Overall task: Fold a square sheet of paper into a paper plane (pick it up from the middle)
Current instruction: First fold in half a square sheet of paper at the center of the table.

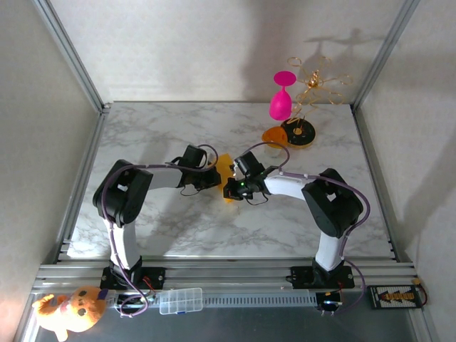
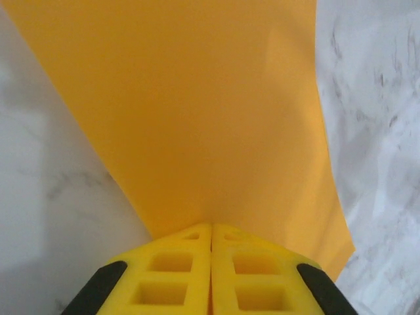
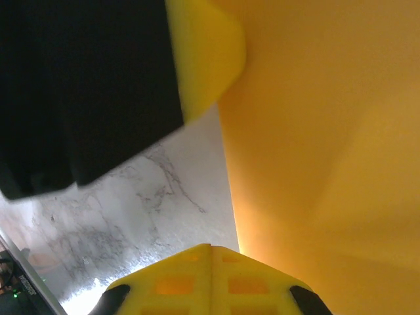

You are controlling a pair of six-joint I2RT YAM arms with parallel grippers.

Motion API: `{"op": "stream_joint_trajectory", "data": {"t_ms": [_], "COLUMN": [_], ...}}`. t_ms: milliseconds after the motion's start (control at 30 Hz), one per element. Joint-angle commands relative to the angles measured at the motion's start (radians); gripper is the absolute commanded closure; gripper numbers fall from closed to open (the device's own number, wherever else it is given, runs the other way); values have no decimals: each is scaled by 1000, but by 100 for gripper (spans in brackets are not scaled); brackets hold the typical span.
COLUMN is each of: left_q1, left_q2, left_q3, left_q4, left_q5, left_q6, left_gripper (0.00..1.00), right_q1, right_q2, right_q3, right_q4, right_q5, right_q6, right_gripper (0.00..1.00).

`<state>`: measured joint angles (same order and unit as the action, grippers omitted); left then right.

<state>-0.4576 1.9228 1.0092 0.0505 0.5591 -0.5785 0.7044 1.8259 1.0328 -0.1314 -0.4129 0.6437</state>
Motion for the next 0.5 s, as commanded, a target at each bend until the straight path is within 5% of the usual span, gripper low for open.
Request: {"op": "stream_joint_trajectory", "data": {"t_ms": [0, 467], "left_q1": [-21, -17], "left_q2": [-18, -43], "left_q3": [-33, -13], "left_q4": [-49, 4], "left_q5": [27, 47], "left_q6": [19, -6], "left_gripper": [93, 86], "right_q1": [-5, -5], "right_q2": [23, 65], "right_q3": [31, -40], "right_q4": [6, -41], "right_q5": [9, -13], "right_q6": [10, -21], "right_gripper": [98, 98]}}
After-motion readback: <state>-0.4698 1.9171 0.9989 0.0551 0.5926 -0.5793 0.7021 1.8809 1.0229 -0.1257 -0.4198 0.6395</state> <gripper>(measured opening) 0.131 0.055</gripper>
